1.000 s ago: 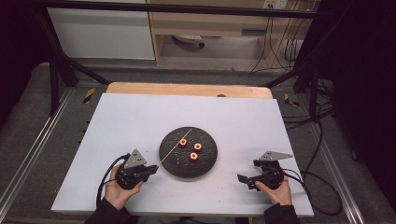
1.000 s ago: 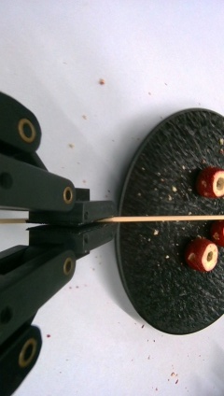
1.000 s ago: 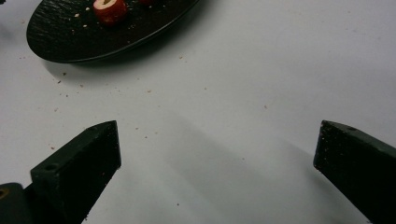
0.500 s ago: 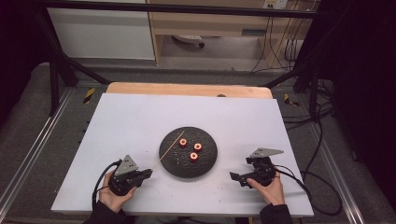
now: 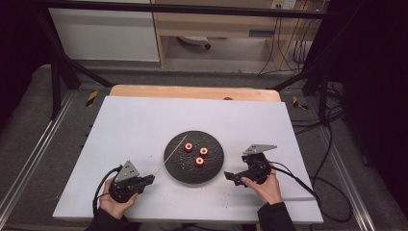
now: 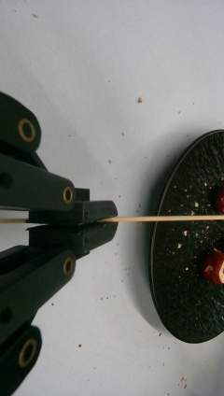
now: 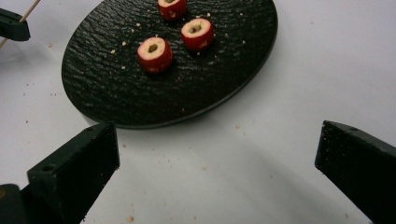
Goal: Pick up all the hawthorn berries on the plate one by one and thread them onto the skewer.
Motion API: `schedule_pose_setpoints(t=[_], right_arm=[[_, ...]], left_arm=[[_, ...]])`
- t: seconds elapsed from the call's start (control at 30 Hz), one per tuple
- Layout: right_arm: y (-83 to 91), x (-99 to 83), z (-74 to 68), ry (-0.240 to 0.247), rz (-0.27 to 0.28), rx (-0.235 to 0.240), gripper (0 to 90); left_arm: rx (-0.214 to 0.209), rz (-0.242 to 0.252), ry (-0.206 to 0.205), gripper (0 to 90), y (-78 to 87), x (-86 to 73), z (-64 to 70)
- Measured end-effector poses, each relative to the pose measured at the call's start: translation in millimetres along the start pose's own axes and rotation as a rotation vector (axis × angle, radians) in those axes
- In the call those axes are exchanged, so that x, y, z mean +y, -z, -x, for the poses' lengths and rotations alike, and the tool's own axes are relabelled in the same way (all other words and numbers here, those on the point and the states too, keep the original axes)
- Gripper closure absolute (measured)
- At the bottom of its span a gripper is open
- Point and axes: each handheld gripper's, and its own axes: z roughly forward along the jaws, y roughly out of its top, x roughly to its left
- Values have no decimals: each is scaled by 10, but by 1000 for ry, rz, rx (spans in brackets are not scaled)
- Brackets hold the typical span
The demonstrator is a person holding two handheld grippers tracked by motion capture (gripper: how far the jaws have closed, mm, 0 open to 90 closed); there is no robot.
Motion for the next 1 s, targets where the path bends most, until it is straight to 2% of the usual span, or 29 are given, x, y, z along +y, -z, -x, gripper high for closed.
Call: schedule_pose_setpoints(t=[0.2,0.3,0.37,0.4,0.43,0.7,0.83,0.87,1.0], right_arm=[[-131,222,-143,49,-43,-11,10],[-186,358,-233,65,-63,-32,21],[-232,482,-312,96,-71,-22,44],[-232,482,-312,96,-71,-22,44],[-271,558,-362,112,-93,-19,57],[-467,737,-450,131,-162,-8,178],[-584,795,-490,147,-217,3,242],[-643,826,-498,153,-249,3,269],[-718,866,-504,146,-273,21,327]], left_arm=[[4,5,6,882,16,-2,-27],[5,12,9,882,26,-4,-31],[4,14,8,882,30,-5,-30],[5,14,7,882,28,-6,-32],[6,14,7,882,27,-8,-34],[4,11,8,882,22,-19,-39],[4,9,8,882,15,-21,-38],[4,10,8,882,17,-22,-39],[3,11,8,882,20,-23,-45]])
